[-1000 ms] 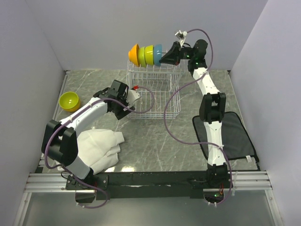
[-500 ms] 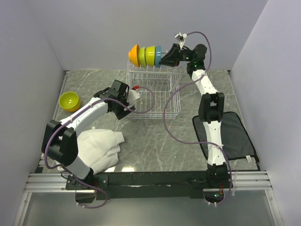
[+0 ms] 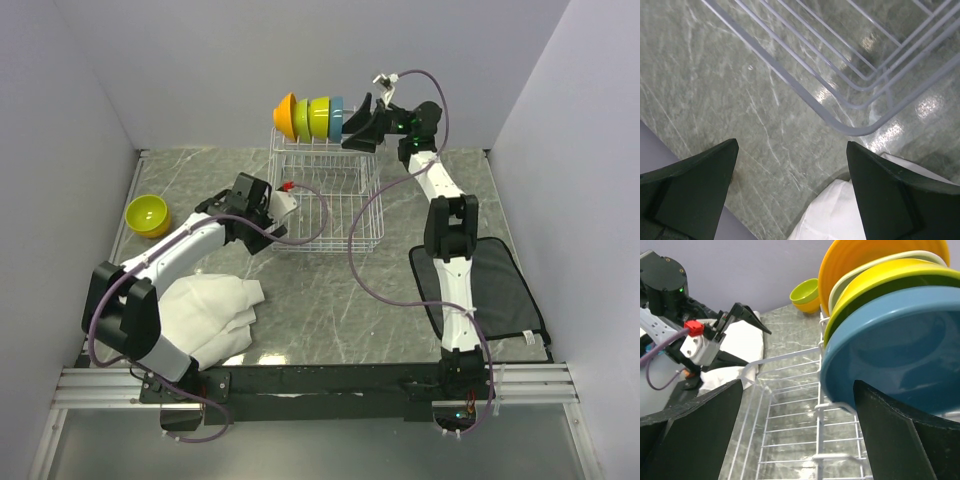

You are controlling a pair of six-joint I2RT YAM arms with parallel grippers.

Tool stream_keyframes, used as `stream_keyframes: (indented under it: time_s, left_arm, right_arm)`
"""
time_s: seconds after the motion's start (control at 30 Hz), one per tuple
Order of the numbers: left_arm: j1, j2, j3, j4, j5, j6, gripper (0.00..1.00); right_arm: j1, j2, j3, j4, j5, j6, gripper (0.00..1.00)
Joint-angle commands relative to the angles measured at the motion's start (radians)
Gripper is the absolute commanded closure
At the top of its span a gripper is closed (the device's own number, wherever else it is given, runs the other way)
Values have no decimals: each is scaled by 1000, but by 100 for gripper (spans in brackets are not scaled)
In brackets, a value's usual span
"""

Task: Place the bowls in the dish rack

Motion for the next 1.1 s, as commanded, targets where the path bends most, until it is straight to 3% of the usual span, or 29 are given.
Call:
stream_keyframes:
  time_s: [0.0, 0.3, 0.33, 0.4, 0.43, 0.47, 0.5, 0.6, 0.8, 0.83, 0.97, 1.07]
  left_arm:
    - [13, -66, 17, 70, 12, 5, 3]
    - [108, -106, 108, 58, 49, 4, 3]
    - [163, -109, 146, 49, 55, 2, 3]
    - [240, -97, 195, 3, 68, -16, 3]
    - [314, -88, 259, -29, 75, -19, 3]
    - [349, -74, 285, -49, 95, -16, 3]
    - [375, -74, 302, -79, 101, -8, 3]
    - [423, -66, 332, -131, 109, 50, 3]
    - [478, -73, 232, -146, 144, 130, 2]
    - [529, -66, 215, -151, 143, 136, 2]
    - [623, 6, 209, -154, 132, 148, 3]
    - [671, 39, 188, -105, 108, 171, 1]
  right_arm:
    - [-34, -130, -33, 96, -1, 77, 0]
    - [-83, -186, -41, -83, 78, -52, 0]
    - [-86, -210, -36, -197, 91, -99, 0]
    - [-92, -254, -45, -411, 202, -381, 0]
    - [-90, -308, -44, -681, 273, -515, 0]
    - [-87, -337, -47, -779, 336, -737, 0]
    - [-77, -395, -92, -845, 446, -798, 0]
    - [-60, -516, -198, -899, 650, -892, 0]
    - [-38, -791, -497, -932, 903, -899, 0]
    - [-17, -829, -540, -932, 974, -940, 0]
    - [64, -1001, -789, -910, 1069, -1067, 0]
    - [104, -1069, -858, -921, 1071, -1072, 0]
